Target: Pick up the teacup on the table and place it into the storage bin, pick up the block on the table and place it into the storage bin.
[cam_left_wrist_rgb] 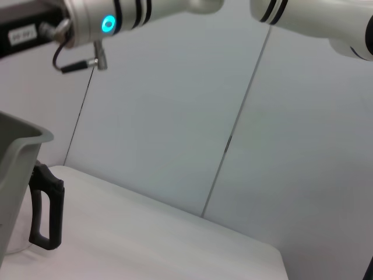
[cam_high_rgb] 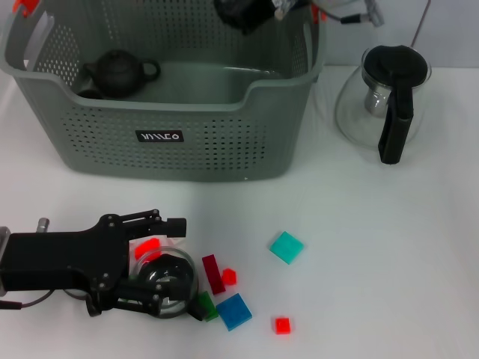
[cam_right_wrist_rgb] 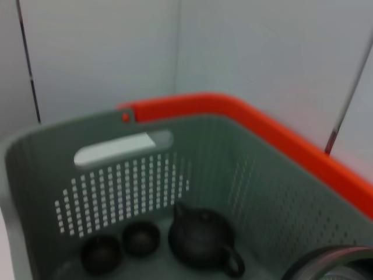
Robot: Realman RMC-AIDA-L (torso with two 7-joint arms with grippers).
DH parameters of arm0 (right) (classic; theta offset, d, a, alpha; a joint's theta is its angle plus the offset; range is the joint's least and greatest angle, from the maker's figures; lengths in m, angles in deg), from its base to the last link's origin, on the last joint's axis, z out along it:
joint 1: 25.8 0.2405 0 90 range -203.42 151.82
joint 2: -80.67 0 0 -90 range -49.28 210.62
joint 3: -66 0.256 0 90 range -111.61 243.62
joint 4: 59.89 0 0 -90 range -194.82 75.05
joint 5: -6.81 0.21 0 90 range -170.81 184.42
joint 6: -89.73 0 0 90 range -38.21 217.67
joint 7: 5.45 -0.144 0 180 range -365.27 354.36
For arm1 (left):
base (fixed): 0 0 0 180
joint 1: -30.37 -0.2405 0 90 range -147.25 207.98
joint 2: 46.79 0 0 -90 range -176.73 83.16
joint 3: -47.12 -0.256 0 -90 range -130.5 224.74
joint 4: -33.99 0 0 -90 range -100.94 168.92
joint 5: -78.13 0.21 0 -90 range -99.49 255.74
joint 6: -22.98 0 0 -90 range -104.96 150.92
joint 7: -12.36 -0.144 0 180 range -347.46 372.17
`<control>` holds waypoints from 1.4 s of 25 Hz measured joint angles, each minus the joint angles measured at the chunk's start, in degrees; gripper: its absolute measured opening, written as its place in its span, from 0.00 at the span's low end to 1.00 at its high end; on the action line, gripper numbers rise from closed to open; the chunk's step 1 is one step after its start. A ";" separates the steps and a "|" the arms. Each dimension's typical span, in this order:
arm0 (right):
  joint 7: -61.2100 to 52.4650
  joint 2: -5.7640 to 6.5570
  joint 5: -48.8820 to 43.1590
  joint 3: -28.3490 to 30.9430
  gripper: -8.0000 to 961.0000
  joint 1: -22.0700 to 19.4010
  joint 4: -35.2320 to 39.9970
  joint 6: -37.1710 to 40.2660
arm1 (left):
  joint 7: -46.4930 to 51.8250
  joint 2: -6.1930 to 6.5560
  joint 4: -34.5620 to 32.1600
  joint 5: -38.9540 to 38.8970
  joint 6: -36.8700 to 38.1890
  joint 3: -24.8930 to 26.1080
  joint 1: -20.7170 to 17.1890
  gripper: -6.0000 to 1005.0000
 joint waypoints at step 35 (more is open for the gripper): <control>-3.55 -1.74 -4.22 -4.35 0.14 -1.27 -5.49 -3.92 | -1.23 -0.29 -2.05 0.00 -0.74 -0.57 -0.61 0.95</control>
